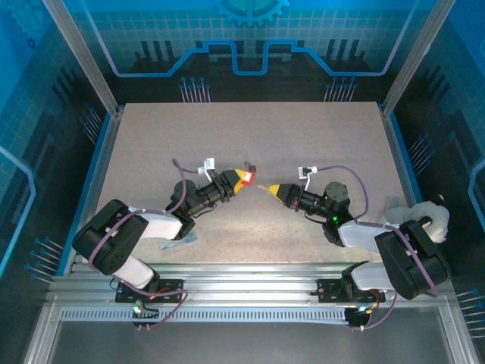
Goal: Lock with the key
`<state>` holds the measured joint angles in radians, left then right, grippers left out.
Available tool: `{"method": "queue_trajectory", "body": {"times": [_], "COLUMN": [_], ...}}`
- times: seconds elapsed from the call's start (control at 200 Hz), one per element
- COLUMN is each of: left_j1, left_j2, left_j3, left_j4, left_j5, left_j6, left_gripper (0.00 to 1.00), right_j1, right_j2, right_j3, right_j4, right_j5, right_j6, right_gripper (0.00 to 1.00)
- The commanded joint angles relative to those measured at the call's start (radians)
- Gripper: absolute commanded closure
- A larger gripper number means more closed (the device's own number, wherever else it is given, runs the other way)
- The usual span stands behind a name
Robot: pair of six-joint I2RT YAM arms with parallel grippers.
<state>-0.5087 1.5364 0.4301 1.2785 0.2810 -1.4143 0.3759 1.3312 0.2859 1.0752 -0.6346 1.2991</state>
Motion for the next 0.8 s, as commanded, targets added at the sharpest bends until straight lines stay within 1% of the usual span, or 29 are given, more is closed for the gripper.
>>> {"method": "queue_trajectory", "body": {"times": [0.0, 0.26, 0.36, 0.42, 0.52, 0.6, 0.65, 0.695, 0.746, 0.796], "left_j1": [0.044, 0.076, 0.098, 0.107, 0.117, 0.119, 0.118, 0.115, 0.113, 0.101], "left_j2": [-0.048, -0.058, -0.058, -0.057, -0.052, -0.054, -0.060, -0.076, -0.099, -0.131], "left_j3": [0.001, -0.011, -0.021, -0.025, -0.022, -0.010, 0.000, 0.012, 0.030, 0.058], "left_j4": [0.123, 0.124, 0.123, 0.124, 0.121, 0.063, 0.018, -0.047, -0.161, -0.296], "left_j5": [-0.108, -0.087, -0.067, -0.048, -0.006, 0.033, 0.060, 0.078, 0.092, 0.097], "left_j6": [-0.003, -0.005, -0.011, -0.008, 0.022, 0.053, 0.093, 0.135, 0.198, 0.275], "left_gripper": [1.00, 1.00, 1.00, 1.00, 1.00, 1.00, 1.00, 1.00, 1.00, 1.00], "right_j1": [-0.011, -0.033, -0.053, -0.069, -0.087, -0.089, -0.091, -0.091, -0.097, -0.102], "right_j2": [-0.006, -0.028, -0.067, -0.108, -0.217, -0.339, -0.420, -0.487, -0.555, -0.598], "right_j3": [-0.030, -0.040, -0.042, -0.036, -0.009, 0.038, 0.073, 0.103, 0.136, 0.160], "right_j4": [-0.041, -0.045, -0.086, -0.146, -0.334, -0.571, -0.732, -0.863, -0.989, -1.067], "right_j5": [0.010, -0.004, -0.014, -0.017, -0.004, 0.036, 0.085, 0.127, 0.174, 0.201], "right_j6": [-0.022, -0.016, -0.029, -0.055, -0.137, -0.255, -0.334, -0.401, -0.465, -0.510], "right_gripper": [1.00, 1.00, 1.00, 1.00, 1.00, 1.00, 1.00, 1.00, 1.00, 1.00]}}
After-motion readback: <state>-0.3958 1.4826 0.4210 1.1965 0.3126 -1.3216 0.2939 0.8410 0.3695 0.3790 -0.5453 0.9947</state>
